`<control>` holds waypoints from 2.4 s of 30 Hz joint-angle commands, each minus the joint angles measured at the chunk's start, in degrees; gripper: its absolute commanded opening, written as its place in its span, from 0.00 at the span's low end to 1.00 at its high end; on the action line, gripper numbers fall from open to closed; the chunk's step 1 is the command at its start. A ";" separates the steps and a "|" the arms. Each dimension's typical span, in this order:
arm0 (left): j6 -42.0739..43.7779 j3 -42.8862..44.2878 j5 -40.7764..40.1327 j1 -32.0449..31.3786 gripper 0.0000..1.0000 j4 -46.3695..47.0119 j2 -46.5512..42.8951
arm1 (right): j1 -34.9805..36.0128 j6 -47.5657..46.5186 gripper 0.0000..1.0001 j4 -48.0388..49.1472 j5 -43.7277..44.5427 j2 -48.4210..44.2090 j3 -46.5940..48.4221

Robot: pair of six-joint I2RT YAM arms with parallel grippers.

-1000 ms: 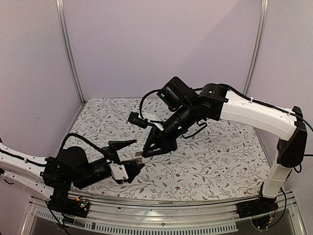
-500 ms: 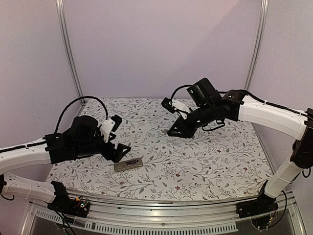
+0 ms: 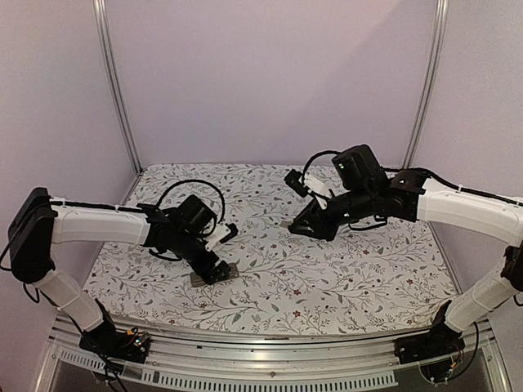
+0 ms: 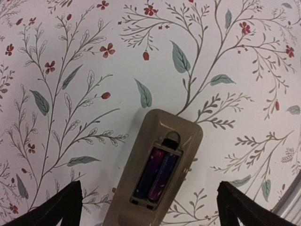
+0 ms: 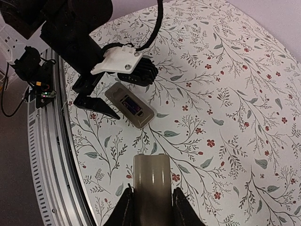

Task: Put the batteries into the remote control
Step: Move the remote control without the battery cover to the center of the board, then load the battery cover onto the remote control without the battery cover.

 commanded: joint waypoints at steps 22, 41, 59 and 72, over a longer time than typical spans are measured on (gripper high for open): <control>18.34 1.30 4.53 5.35 0.69 -9.03 8.96 | -1.42 -4.06 0.04 4.11 -5.75 -4.25 -3.71; 31.89 7.66 11.44 -10.82 0.43 4.83 16.89 | -2.38 -2.38 0.03 2.59 -2.23 -9.07 -7.98; 21.62 0.16 5.03 -11.60 0.88 3.00 3.12 | -2.47 -6.35 0.01 10.34 -2.10 -8.86 -14.81; -8.08 -11.42 -1.45 -6.28 0.85 17.29 -10.06 | 6.58 -13.97 0.01 19.45 7.39 6.48 -16.40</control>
